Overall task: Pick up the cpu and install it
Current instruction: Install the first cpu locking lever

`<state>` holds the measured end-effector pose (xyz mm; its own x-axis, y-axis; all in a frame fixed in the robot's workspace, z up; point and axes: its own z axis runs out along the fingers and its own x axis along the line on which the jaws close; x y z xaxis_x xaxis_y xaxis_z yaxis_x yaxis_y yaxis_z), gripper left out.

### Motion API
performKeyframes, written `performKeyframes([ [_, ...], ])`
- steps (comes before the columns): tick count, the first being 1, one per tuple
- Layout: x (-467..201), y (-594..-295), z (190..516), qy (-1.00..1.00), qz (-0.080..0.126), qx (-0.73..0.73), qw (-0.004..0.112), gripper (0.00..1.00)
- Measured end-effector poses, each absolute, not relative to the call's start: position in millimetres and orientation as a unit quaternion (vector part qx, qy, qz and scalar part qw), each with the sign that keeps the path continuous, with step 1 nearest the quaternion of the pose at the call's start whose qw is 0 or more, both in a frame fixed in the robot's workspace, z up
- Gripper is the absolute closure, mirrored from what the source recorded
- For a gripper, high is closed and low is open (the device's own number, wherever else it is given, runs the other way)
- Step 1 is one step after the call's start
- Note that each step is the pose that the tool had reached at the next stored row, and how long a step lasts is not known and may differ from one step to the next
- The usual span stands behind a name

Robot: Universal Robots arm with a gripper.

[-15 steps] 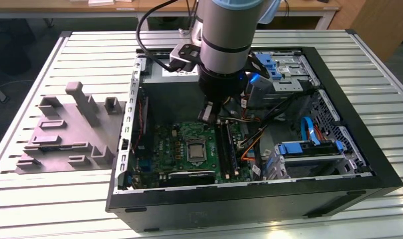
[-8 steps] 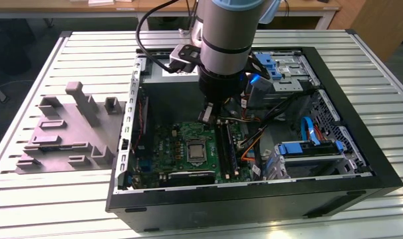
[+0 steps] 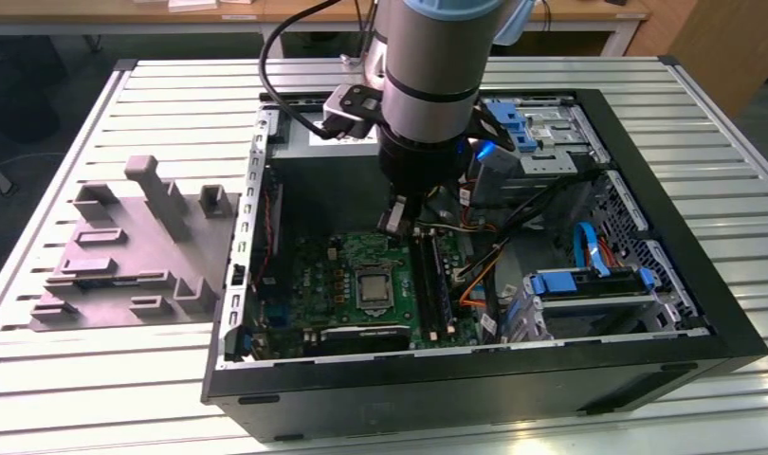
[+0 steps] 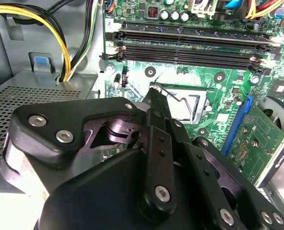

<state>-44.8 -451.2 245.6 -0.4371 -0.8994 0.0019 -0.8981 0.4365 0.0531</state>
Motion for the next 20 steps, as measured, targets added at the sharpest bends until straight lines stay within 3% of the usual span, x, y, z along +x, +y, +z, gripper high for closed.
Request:
performKeyframes([
  [20, -45.4, -466.6, 241.8, -0.82, -0.021, 0.572, 0.016, 0.89],
])
